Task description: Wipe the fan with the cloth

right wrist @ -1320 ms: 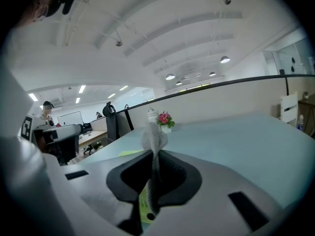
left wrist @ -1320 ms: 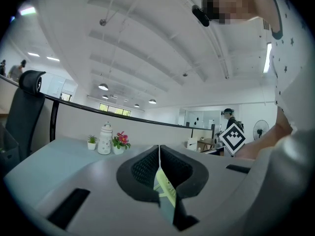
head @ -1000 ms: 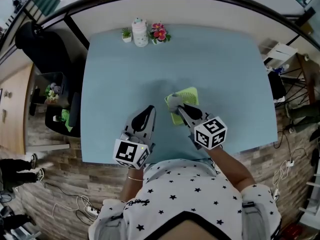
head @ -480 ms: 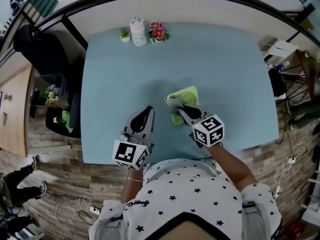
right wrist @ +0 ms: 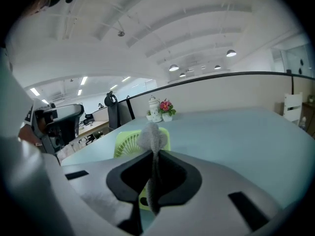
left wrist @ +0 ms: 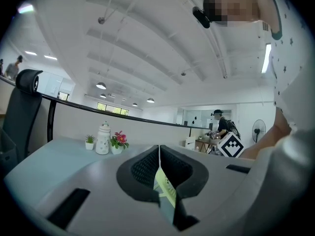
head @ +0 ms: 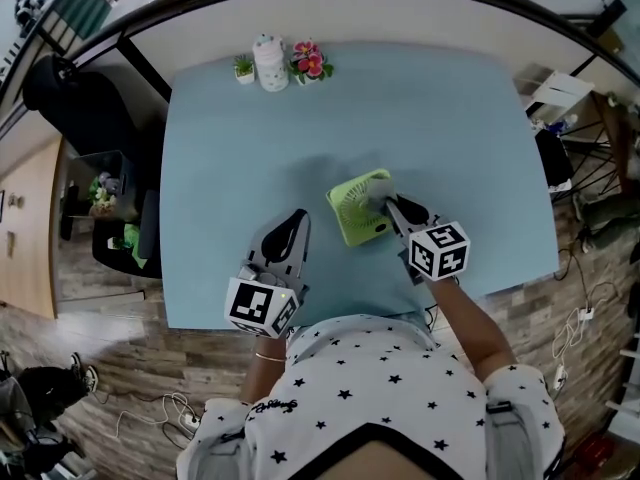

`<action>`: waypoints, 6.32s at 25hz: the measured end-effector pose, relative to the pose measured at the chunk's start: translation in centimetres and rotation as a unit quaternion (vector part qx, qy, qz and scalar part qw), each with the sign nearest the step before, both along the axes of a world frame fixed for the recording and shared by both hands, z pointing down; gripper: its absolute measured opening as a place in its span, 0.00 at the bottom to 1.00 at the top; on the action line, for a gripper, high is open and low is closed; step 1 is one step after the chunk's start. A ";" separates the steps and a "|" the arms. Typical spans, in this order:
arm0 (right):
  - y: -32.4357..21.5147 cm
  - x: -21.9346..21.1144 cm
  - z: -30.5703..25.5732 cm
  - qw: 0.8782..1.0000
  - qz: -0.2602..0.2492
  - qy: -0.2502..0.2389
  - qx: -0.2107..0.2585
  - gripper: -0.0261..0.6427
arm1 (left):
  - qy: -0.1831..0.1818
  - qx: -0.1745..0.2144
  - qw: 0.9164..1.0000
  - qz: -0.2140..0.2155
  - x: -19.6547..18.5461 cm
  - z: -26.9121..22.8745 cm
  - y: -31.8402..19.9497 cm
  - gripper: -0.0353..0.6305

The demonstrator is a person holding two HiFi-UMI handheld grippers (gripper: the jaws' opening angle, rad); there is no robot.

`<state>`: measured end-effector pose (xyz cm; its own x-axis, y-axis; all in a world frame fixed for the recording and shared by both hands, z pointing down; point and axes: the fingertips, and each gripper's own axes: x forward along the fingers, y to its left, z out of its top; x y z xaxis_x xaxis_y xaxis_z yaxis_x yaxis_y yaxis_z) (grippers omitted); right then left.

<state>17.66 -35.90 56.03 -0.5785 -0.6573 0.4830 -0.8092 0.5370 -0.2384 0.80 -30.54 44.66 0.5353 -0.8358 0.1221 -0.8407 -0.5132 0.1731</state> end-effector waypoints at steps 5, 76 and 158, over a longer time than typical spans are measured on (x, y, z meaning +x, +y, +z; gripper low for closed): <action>-0.7 2.2 0.7 1.000 0.027 0.010 -0.006 0.09 | -0.001 0.001 1.000 -0.003 0.0 -0.1 0.0 0.10; 3.3 -2.5 -1.2 0.997 -0.050 -0.046 0.025 0.09 | 0.000 -0.001 1.000 -0.001 0.0 0.0 0.3 0.10; 2.2 -4.6 -10.3 0.984 -0.044 -0.149 0.083 0.08 | -0.002 0.004 0.999 -0.038 -1.4 -0.1 1.8 0.10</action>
